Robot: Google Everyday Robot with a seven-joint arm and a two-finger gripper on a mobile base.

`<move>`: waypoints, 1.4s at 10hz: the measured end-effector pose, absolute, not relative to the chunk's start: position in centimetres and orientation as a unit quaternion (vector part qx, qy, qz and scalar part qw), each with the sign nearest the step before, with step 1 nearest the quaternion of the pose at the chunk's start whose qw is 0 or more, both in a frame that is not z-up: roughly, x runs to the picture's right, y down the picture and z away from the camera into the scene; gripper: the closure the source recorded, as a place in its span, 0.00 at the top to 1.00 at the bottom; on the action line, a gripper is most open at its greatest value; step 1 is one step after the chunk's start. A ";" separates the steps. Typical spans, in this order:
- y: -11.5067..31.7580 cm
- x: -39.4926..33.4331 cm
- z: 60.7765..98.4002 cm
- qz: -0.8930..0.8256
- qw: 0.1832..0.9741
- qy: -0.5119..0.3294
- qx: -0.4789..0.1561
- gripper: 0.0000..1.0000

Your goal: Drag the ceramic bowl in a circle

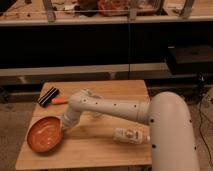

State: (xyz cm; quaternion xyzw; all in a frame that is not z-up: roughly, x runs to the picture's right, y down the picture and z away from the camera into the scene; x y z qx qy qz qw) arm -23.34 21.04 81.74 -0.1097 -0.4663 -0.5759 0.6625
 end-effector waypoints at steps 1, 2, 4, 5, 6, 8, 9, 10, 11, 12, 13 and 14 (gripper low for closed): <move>20.5 -22.7 82.3 -0.565 0.675 -0.461 -0.113 0.00; 20.0 -21.2 82.8 -0.551 0.692 -0.451 -0.117 0.00; 19.5 -18.4 83.2 -0.531 0.716 -0.436 -0.123 0.00; 19.5 -16.6 83.3 -0.521 0.729 -0.425 -0.129 0.00; 19.6 -15.2 83.1 -0.514 0.737 -0.417 -0.135 0.00; 20.4 -12.7 82.0 -0.502 0.750 -0.405 -0.146 0.00; 20.9 -11.7 81.1 -0.499 0.754 -0.400 -0.151 0.00; 21.4 -11.5 80.3 -0.499 0.753 -0.399 -0.155 0.00; 22.0 -11.5 79.5 -0.501 0.751 -0.400 -0.159 0.00; 23.0 -11.9 78.3 -0.505 0.745 -0.403 -0.163 0.00; 24.0 -12.4 76.9 -0.507 0.738 -0.413 -0.166 0.00; 24.4 -12.8 76.0 -0.511 0.732 -0.420 -0.166 0.00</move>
